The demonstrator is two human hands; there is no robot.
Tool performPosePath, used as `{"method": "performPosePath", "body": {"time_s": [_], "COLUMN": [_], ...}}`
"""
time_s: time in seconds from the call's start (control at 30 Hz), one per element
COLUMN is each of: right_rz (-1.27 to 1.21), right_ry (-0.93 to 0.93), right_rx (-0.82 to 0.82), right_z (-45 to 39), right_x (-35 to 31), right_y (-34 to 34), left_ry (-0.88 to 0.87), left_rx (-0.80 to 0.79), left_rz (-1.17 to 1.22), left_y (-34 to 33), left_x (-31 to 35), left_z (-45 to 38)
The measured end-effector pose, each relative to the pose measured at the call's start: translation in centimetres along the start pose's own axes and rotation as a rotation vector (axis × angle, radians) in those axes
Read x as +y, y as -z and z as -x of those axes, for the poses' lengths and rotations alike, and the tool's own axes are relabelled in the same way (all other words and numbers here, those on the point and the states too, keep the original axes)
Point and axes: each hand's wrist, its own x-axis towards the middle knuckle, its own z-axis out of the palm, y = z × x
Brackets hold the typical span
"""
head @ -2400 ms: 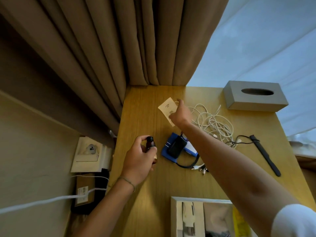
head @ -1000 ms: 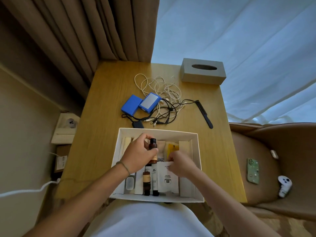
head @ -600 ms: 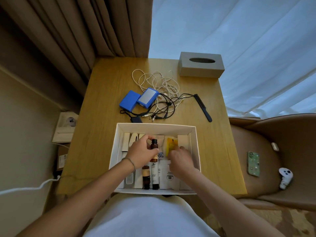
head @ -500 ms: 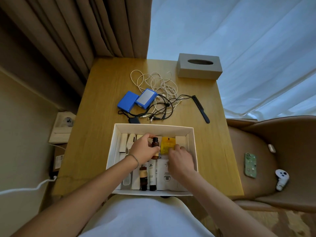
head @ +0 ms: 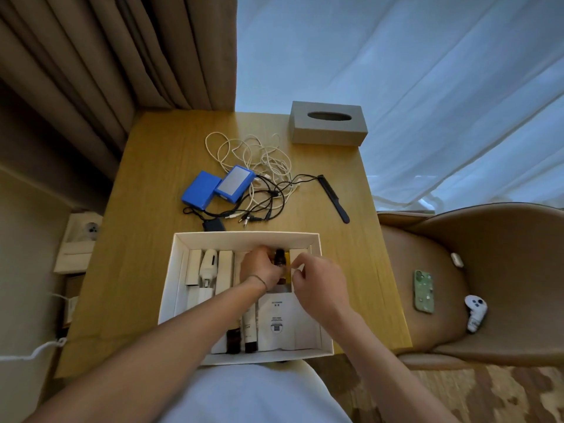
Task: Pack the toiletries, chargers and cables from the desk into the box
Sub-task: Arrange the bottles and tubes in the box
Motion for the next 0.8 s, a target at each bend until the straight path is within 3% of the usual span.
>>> {"method": "performPosePath", "body": {"time_s": [0.33,0.6,0.7,0.8], "right_rz": [-0.262,-0.308,-0.336,-0.379], "right_ry": [0.002,0.011,0.034,0.029], "right_rx": [0.029,0.008,0.011,-0.005], "right_z": [-2.0,-7.6,-9.5,-11.4], "right_x": [-0.1,-3.5,-5.0,-6.1], "right_y": [1.8,3.0,2.7,2.2], "left_ry": [-0.015,-0.259,-0.278,-0.222], "left_rx": [-0.192,-0.005,0.068,0.033], "left_rz": [0.157,0.085,-0.027,-0.17], "left_y": [3.3,12.7,15.5,17.4], "left_x": [0.1,2.6,2.9,2.3], "left_z": [1.7,1.9,0.0,-2.8]}}
